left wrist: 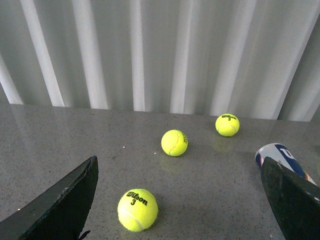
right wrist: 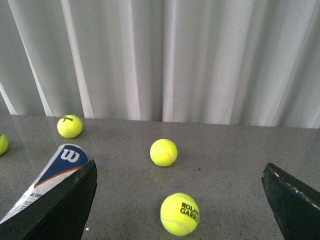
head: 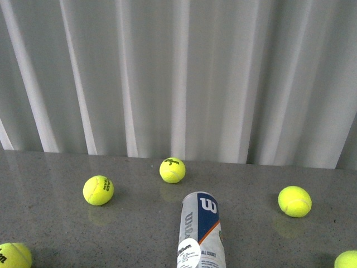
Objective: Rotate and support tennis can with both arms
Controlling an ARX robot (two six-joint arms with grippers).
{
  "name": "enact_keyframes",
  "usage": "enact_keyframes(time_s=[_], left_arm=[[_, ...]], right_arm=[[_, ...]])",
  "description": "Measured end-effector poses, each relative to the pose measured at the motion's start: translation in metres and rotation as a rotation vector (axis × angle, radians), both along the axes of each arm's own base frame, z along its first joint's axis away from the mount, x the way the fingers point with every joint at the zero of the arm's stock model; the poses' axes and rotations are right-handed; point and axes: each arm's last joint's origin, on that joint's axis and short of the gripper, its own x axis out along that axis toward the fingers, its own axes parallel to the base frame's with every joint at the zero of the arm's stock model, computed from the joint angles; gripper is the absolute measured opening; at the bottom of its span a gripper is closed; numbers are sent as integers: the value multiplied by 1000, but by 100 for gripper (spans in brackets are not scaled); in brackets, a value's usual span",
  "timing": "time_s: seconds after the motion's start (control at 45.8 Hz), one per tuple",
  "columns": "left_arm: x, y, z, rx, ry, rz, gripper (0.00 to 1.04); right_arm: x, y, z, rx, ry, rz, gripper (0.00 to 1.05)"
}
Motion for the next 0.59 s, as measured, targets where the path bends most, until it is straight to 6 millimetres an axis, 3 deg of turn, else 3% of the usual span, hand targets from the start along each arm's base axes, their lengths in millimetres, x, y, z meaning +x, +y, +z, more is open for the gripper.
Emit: enact_keyframes(time_s=[0.589], left_arm=[[0,0,0,0,0,0,98]], right_arm=[[0,0,0,0,0,0,98]])
